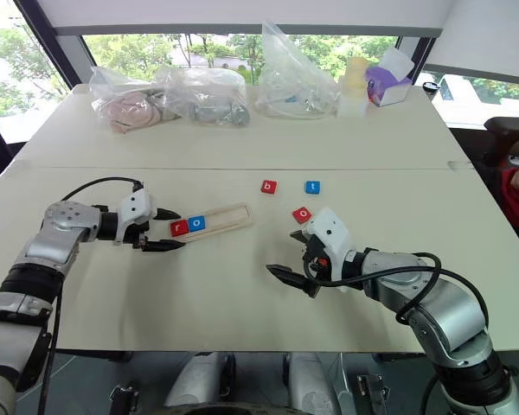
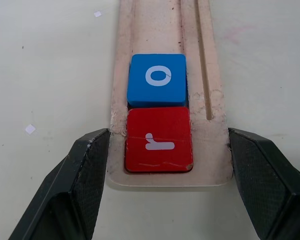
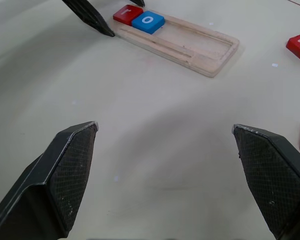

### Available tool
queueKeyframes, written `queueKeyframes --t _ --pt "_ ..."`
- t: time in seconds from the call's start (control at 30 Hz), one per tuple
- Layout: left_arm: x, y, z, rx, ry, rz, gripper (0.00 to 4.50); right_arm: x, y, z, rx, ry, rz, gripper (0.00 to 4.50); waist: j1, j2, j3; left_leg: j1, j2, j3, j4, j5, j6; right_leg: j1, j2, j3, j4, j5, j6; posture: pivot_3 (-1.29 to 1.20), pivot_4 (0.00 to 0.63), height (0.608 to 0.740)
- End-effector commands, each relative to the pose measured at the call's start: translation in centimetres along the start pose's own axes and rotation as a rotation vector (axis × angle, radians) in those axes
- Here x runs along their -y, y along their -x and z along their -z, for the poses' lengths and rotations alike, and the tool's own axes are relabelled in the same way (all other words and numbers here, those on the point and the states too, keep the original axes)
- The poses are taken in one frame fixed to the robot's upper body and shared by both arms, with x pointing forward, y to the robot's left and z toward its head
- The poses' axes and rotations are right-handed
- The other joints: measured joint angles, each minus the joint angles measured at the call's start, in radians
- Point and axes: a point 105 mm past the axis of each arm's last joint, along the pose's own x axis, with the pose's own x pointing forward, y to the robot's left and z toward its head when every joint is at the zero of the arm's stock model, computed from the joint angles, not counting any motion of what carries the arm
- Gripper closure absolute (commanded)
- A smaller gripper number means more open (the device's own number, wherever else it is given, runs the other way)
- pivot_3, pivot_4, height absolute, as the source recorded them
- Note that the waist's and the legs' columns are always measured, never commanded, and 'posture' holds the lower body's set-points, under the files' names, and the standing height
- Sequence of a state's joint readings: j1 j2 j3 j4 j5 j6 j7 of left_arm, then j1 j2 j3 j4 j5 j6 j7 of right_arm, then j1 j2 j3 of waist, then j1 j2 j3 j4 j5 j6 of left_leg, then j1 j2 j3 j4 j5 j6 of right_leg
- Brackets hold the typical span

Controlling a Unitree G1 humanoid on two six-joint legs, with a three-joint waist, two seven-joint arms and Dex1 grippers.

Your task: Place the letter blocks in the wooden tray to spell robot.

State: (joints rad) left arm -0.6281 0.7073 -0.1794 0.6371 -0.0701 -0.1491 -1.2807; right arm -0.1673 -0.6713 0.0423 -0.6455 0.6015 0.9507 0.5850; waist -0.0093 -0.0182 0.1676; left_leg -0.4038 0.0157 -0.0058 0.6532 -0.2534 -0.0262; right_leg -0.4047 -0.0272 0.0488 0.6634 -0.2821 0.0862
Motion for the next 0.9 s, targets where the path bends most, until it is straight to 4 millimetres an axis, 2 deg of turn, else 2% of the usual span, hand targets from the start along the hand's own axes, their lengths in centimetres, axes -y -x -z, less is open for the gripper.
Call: queueKeyframes --t 0.03,0.23,0.43,0.5,0.53,0.7,0.77,0.9 --pt "0.3 -0.8 -1.1 -0.008 -0.102 0.112 1.41 0.6 0.6 -0.9 0.03 0.036 0.037 0.0 0.001 0.0 0.0 -0.001 0.0 0.0 0.001 0.0 0.0 0.0 0.0 0.0 0.0 0.0 0.0 0.0 0.15 0.735" --pt "0.5 -1.9 -1.6 -0.026 -0.153 0.238 1.41 0.7 0.8 -0.9 0.033 0.025 0.067 0.0 -0.005 -0.001 0.0 -0.005 -0.001 0.0 0.001 0.0 0.001 -0.003 0.0 -0.001 0.0 0.0 0.001 0.0 0.15 0.735" --pt "0.3 -2.9 -1.7 -0.026 -0.14 0.267 1.41 0.4 1.0 -0.6 0.037 0.002 0.089 0.0 -0.002 -0.001 0.0 -0.005 -0.001 0.0 0.001 0.0 0.001 -0.003 0.001 -0.001 0.0 0.0 0.001 0.0 0.15 0.735" --pt "0.3 -2.9 -1.5 -0.039 -0.119 0.276 0.37 0.3 0.9 -0.6 0.038 -0.003 0.092 0.0 -0.002 -0.001 0.0 -0.005 -0.001 0.0 0.001 0.0 0.001 -0.003 0.001 -0.001 0.0 0.0 0.001 0.0 0.15 0.735" --pt "0.4 -2.8 -1.4 -0.041 -0.107 0.286 0.06 0.3 0.9 -0.6 0.038 -0.004 0.093 0.0 -0.003 -0.001 0.0 -0.004 -0.001 0.0 0.001 0.0 0.001 -0.003 0.001 -0.001 0.0 0.0 0.001 0.0 0.15 0.735" --pt "0.1 -2.6 -0.8 -0.061 -0.136 0.233 0.06 0.5 0.7 -0.5 0.037 -0.011 0.097 0.0 -0.005 -0.001 0.0 -0.004 -0.001 -0.001 0.001 0.0 0.001 -0.003 0.001 -0.001 0.0 0.001 0.002 0.0 0.15 0.735" --pt "-0.2 -1.9 -0.6 -0.06 -0.138 0.202 0.06 0.9 0.4 -0.7 0.05 -0.021 0.104 0.0 -0.005 -0.001 0.0 -0.004 -0.001 -0.001 0.001 0.0 0.001 -0.003 0.001 -0.001 0.0 0.001 0.002 0.0 0.15 0.735" --pt "-0.5 0.6 -0.9 -0.029 -0.095 0.172 0.06 2.4 -1.3 -2.2 0.101 -0.071 0.146 0.0 -0.028 -0.001 0.0 -0.002 0.001 -0.001 0.002 0.0 0.001 -0.003 0.002 0.0 0.001 0.001 0.001 0.0 0.15 0.735"
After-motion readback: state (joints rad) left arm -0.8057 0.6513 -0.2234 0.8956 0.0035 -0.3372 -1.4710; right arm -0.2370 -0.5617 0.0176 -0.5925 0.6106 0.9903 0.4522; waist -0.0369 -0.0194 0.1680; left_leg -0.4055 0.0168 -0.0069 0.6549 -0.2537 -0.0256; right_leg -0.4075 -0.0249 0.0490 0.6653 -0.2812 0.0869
